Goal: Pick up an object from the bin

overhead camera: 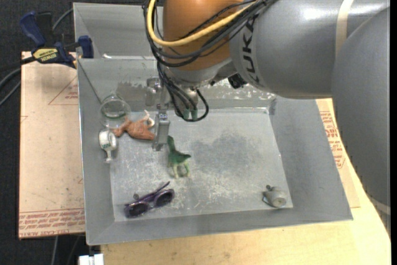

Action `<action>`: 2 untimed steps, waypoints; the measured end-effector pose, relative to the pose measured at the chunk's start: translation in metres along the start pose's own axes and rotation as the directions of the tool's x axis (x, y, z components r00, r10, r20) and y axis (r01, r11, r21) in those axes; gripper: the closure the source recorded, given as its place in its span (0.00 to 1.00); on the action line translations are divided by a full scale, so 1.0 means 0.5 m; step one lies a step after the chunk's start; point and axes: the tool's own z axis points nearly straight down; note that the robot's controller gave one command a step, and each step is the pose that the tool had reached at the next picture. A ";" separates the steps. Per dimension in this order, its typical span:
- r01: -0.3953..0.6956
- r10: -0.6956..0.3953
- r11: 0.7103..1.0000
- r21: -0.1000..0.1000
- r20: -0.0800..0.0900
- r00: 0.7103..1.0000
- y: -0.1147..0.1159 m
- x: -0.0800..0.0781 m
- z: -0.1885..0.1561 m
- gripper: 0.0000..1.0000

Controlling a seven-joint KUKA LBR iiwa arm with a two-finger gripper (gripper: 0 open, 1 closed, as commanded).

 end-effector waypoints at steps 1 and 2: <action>-0.005 0.005 1.000 -0.001 0.007 1.000 -0.003 -0.003 -0.010 0.00; -0.059 0.059 0.998 -0.006 0.014 0.998 -0.021 -0.075 0.316 0.00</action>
Offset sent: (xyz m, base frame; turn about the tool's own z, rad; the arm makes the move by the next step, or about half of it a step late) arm 0.0335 -0.0117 -0.1581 0.0605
